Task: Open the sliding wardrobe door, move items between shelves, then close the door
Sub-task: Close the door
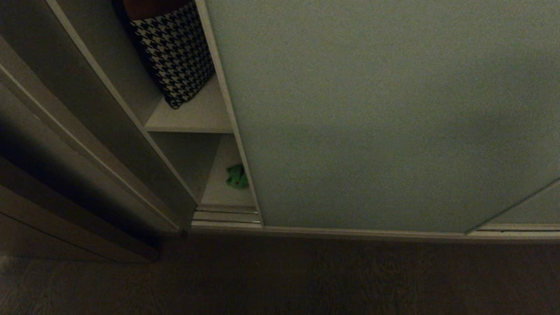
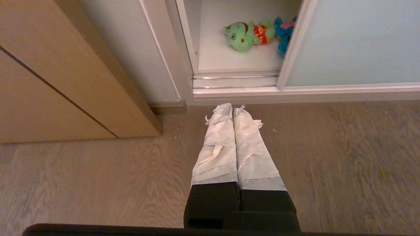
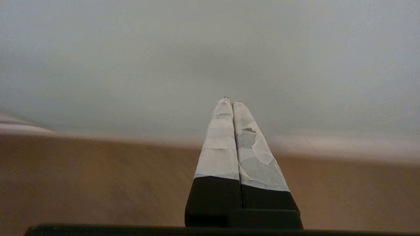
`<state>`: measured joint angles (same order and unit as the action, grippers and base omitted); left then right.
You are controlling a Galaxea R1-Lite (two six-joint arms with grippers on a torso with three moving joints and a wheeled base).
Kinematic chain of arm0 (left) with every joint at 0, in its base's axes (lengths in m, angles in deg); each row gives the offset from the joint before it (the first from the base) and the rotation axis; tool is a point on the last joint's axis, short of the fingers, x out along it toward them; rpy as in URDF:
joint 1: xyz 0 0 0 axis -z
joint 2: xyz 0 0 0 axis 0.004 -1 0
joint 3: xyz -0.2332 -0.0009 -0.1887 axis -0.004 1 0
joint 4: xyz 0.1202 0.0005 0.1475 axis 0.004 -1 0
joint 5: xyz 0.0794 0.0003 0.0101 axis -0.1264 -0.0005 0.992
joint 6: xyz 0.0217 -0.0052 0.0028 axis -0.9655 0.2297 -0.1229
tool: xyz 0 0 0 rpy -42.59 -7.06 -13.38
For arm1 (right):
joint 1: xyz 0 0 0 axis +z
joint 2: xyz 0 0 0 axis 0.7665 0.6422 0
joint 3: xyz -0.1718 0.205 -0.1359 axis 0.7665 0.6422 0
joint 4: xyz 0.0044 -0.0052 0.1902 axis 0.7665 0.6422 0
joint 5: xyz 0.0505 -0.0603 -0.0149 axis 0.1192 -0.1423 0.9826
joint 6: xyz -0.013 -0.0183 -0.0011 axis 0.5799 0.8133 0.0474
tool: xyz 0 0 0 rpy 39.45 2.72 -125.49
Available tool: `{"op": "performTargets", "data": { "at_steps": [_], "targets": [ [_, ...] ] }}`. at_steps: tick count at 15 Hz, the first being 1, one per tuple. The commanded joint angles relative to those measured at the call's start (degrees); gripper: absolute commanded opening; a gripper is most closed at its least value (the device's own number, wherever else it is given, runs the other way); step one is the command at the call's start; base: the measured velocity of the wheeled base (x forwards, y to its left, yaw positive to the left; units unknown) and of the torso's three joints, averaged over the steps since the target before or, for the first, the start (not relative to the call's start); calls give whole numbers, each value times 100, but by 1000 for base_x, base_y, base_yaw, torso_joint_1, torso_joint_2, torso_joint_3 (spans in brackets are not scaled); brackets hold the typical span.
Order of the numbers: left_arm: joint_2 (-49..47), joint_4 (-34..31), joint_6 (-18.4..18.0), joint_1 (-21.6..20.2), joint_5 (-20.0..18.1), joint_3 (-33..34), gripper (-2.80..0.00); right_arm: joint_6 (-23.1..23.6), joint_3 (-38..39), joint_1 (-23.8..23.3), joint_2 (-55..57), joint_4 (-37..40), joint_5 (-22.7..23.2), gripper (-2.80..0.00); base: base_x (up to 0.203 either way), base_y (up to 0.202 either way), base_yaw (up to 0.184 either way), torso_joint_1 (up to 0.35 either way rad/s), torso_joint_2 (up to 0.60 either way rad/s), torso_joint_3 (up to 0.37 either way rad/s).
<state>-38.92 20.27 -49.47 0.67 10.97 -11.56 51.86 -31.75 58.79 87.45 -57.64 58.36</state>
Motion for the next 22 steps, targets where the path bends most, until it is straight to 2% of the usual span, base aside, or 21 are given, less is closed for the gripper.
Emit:
{"op": "performTargets", "data": {
  "at_steps": [1,4,6,8,10,11,14,19,21,22],
  "targets": [
    [-5,1,-2,0,-1,5,-280,-6,258,-944,-451,454,15,-280,0,0,0,0,0,0],
    [-5,1,-2,0,-1,5,-280,-41,666,-2463,-665,1018,200,-280,0,0,0,0,0,0],
    [-5,1,-2,0,-1,-2,-280,-168,812,-3561,-601,1132,692,-280,0,0,0,0,0,0],
    [-5,1,-2,0,-1,-4,-280,-525,849,-4659,-383,1041,1399,-280,0,0,0,0,0,0],
    [-5,1,-2,0,-1,4,-280,-1011,800,-5362,149,483,2005,-280,0,0,0,0,0,0],
    [-5,1,-2,0,-1,-1,-280,-1285,666,-5561,408,79,2188,-280,0,0,0,0,0,0],
    [-5,1,-2,0,-1,4,-280,-2075,-195,-5970,1015,-448,2633,-280,0,0,0,0,0,0],
    [-5,1,-2,0,-1,3,-280,-2559,-1217,-6262,2014,-650,3359,-280,0,0,0,0,0,0],
    [-5,1,-2,0,-1,-4,-280,-2875,-1410,-6294,2290,-654,3878,-280,0,0,0,0,0,0],
    [-5,1,-2,0,-1,5,-280,-3033,-1552,-6296,2416,-642,4300,-280,0,0,0,0,0,0]
  ]
}}
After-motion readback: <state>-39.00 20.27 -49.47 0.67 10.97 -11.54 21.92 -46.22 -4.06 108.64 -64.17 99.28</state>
